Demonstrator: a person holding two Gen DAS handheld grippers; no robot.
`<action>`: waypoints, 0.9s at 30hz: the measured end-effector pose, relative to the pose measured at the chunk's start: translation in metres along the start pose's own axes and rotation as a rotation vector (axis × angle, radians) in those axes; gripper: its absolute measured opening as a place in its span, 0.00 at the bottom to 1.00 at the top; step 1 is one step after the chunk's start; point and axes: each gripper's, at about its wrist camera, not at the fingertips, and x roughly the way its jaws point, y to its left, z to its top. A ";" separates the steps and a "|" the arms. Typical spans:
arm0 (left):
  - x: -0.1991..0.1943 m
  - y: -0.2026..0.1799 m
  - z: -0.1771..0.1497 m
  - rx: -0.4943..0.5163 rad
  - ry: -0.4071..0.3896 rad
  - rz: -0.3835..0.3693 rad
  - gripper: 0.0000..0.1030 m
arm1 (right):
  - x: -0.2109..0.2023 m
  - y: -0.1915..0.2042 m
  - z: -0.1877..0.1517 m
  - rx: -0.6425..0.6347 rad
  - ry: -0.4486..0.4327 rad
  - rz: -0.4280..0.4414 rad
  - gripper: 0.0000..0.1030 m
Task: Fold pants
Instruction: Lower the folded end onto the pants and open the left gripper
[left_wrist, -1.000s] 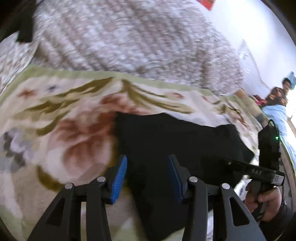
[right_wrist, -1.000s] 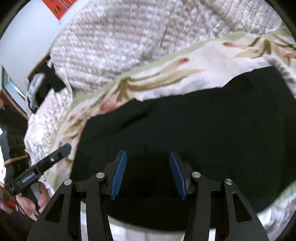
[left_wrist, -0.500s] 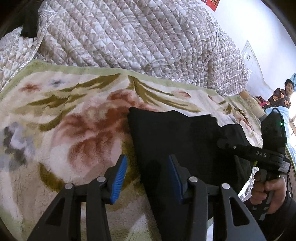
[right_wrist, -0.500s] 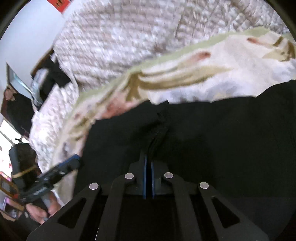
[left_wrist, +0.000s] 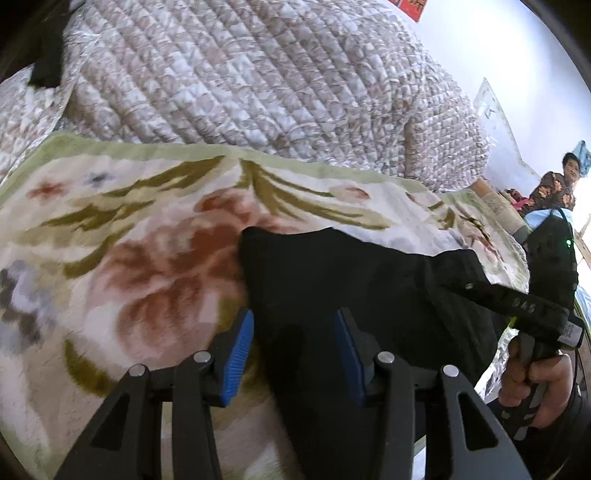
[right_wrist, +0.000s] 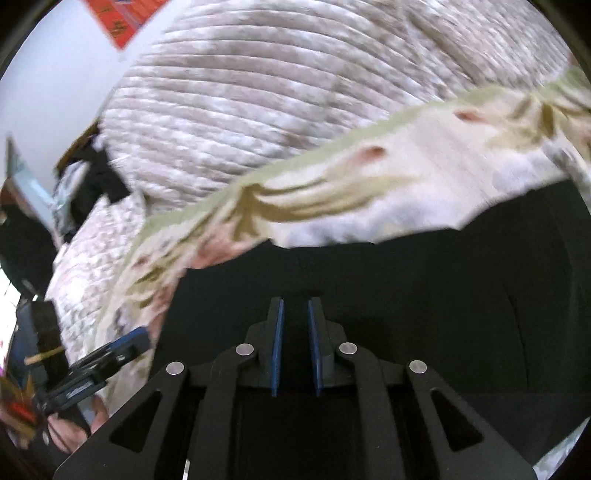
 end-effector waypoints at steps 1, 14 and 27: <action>0.004 -0.004 0.003 0.006 0.001 -0.004 0.47 | 0.006 0.004 0.001 -0.026 0.018 -0.008 0.12; 0.033 -0.023 0.010 0.063 0.073 0.053 0.46 | 0.026 -0.001 0.009 -0.046 0.063 -0.137 0.12; -0.003 -0.035 -0.016 0.091 0.045 0.101 0.46 | -0.001 0.037 -0.058 -0.230 0.095 -0.215 0.20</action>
